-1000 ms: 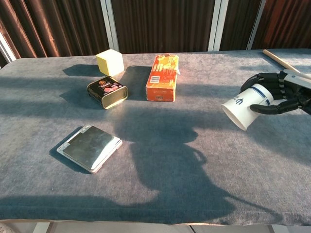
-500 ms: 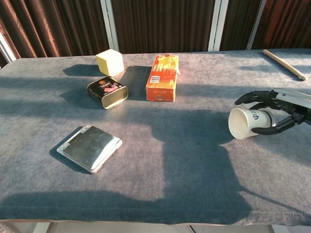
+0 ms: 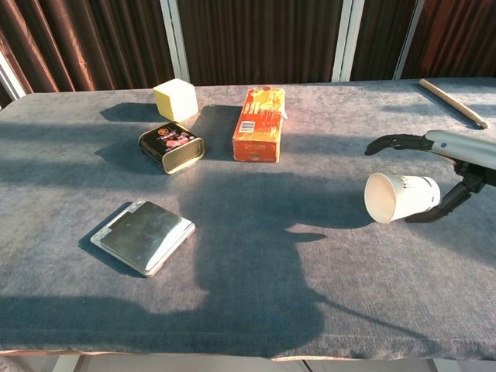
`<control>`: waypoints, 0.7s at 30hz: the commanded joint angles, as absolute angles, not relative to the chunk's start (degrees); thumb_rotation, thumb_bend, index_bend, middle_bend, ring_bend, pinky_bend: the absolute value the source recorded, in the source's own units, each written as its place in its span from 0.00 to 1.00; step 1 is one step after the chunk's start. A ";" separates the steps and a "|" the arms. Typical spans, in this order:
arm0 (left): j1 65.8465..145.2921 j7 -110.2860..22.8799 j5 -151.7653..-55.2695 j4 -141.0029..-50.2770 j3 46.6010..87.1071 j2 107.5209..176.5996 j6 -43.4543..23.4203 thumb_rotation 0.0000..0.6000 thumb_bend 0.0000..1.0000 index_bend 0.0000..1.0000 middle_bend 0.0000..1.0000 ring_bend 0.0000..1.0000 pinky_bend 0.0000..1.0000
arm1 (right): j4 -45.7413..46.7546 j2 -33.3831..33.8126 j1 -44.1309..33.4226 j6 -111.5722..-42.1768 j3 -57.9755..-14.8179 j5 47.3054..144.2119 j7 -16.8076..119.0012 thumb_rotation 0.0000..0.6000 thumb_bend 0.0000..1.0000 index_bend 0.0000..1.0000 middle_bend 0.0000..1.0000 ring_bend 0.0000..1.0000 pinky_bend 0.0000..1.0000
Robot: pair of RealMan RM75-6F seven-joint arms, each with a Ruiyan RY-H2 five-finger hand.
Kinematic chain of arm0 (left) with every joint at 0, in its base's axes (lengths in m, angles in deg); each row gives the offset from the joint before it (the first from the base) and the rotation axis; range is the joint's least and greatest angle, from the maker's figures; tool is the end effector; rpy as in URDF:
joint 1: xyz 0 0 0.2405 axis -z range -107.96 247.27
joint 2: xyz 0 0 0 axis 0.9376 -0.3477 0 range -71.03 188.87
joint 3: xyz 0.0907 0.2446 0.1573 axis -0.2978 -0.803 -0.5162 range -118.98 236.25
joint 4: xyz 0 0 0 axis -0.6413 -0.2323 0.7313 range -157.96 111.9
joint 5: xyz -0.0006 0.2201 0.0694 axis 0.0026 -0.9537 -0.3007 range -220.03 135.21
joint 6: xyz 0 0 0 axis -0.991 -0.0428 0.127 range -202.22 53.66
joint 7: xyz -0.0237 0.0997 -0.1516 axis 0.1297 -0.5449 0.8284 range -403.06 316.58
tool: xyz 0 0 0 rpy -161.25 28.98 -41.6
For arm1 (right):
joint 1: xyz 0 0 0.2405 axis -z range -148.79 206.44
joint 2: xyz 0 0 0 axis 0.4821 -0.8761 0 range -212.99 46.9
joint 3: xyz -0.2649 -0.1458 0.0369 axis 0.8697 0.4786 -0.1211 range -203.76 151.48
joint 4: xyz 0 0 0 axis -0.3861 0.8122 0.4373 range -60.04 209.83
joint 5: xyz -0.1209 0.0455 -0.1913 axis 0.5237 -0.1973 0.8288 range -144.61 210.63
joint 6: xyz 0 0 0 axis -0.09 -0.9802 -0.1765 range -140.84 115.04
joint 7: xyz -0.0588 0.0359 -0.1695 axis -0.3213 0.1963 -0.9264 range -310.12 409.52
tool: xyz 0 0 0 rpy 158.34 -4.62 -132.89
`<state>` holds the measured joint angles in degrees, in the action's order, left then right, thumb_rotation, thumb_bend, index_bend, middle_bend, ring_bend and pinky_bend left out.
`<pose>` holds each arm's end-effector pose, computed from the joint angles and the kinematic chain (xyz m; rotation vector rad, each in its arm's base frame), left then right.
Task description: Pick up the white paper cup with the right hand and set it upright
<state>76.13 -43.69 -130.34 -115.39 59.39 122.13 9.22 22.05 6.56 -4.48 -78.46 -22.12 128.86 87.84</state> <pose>-0.3576 0.2268 0.1537 -1.4722 -0.8994 -0.8857 -0.3186 -0.3858 -0.0217 1.9013 -1.1987 1.1237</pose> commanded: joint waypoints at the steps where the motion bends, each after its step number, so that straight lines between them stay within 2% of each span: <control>1: 76.10 -43.48 -130.31 -115.41 59.43 122.07 9.30 1.00 0.38 0.15 0.01 0.00 0.28 | 13.52 2.39 -6.10 -72.08 -24.19 124.51 74.23 1.00 0.27 0.34 0.21 0.15 0.26; 4: 76.03 -43.26 -130.25 -115.38 59.47 122.01 9.40 1.00 0.38 0.15 0.01 0.00 0.28 | 12.08 2.78 -5.75 -70.96 -25.46 121.94 66.33 1.00 0.27 0.40 0.26 0.24 0.34; 11: 76.04 -43.20 -130.21 -115.41 59.46 121.98 9.36 1.00 0.38 0.15 0.01 0.00 0.28 | 11.73 3.78 -5.03 -70.91 -26.69 119.44 58.61 1.00 0.27 0.41 0.27 0.25 0.36; 14: 76.10 -43.32 -130.14 -115.45 59.41 121.97 9.12 1.00 0.38 0.15 0.01 0.00 0.28 | 12.00 5.01 -4.43 -71.39 -27.69 117.70 54.44 1.00 0.27 0.41 0.28 0.29 0.41; 21: 76.12 -43.45 -130.14 -115.53 59.43 121.98 9.13 1.00 0.38 0.15 0.01 0.00 0.28 | 13.27 6.84 -4.24 -70.99 -28.29 116.76 53.72 1.00 0.27 0.45 0.32 0.35 0.47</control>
<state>76.12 -43.45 -130.15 -115.53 59.42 121.97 9.13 13.01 6.57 -4.26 -71.01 -28.19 116.75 53.45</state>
